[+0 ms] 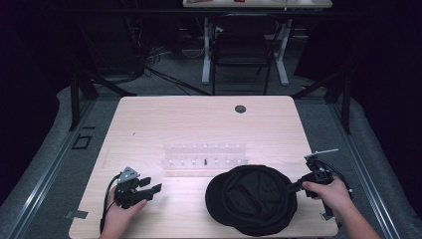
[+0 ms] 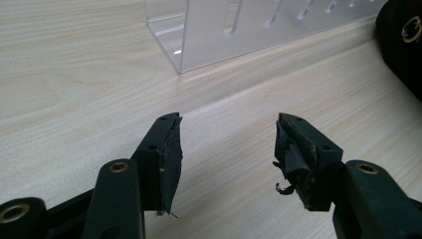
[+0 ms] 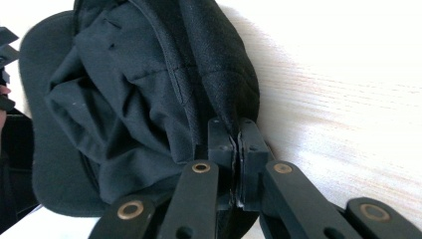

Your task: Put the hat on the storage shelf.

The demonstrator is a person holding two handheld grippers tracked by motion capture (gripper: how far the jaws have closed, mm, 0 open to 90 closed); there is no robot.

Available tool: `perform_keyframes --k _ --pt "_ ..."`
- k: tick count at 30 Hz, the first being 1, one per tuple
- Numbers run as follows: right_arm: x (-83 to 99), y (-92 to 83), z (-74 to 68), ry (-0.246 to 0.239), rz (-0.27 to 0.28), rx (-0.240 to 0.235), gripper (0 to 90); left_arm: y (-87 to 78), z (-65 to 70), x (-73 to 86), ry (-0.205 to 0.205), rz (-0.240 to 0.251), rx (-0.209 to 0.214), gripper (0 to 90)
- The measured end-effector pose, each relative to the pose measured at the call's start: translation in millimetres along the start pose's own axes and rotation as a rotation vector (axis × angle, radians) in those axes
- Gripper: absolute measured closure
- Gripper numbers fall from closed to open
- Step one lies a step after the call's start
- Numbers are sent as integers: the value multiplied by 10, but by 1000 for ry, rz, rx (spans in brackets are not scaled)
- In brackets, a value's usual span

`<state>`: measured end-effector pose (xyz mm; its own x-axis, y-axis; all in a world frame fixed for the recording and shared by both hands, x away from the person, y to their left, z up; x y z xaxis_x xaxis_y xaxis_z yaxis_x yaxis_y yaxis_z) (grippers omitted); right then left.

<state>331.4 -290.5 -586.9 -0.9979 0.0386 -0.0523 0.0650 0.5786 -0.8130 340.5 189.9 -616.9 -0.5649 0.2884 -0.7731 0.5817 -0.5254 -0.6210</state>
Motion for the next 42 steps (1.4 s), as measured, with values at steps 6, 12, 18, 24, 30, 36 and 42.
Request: perform_keyframes --k 6,12,18,24,30,36,42 --pt "19 -90 -67 1 -16 -40 875 5 6 1 -1 0 1 442" --pt "35 -197 -196 15 9 -67 874 -2 4 2 -1 -2 1 442" --pt "65 -275 -283 13 18 -97 873 -1 6 3 -1 -2 1 442" --pt "92 -370 -363 31 23 -185 875 0 10 1 -2 -1 1 442" --pt "67 -521 -479 25 58 -265 877 10 22 2 1 -3 1 442" --pt "52 -659 -612 4 80 -302 878 12 21 2 1 -2 1 445" --pt "43 -784 -815 -13 102 -327 879 9 25 1 1 -2 2 445"
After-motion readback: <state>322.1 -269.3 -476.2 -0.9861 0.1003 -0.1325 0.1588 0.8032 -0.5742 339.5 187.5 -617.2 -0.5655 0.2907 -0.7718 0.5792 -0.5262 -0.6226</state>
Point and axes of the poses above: each handheld gripper's, and its own axes: y roughly forward along the jaws, x roughly out of its underside, z roughly to its right, the point moved 8 cm from there along y, roughly forward along the jaws, and after that the axes turned 5 degrees about y, right-handed, at the moved point
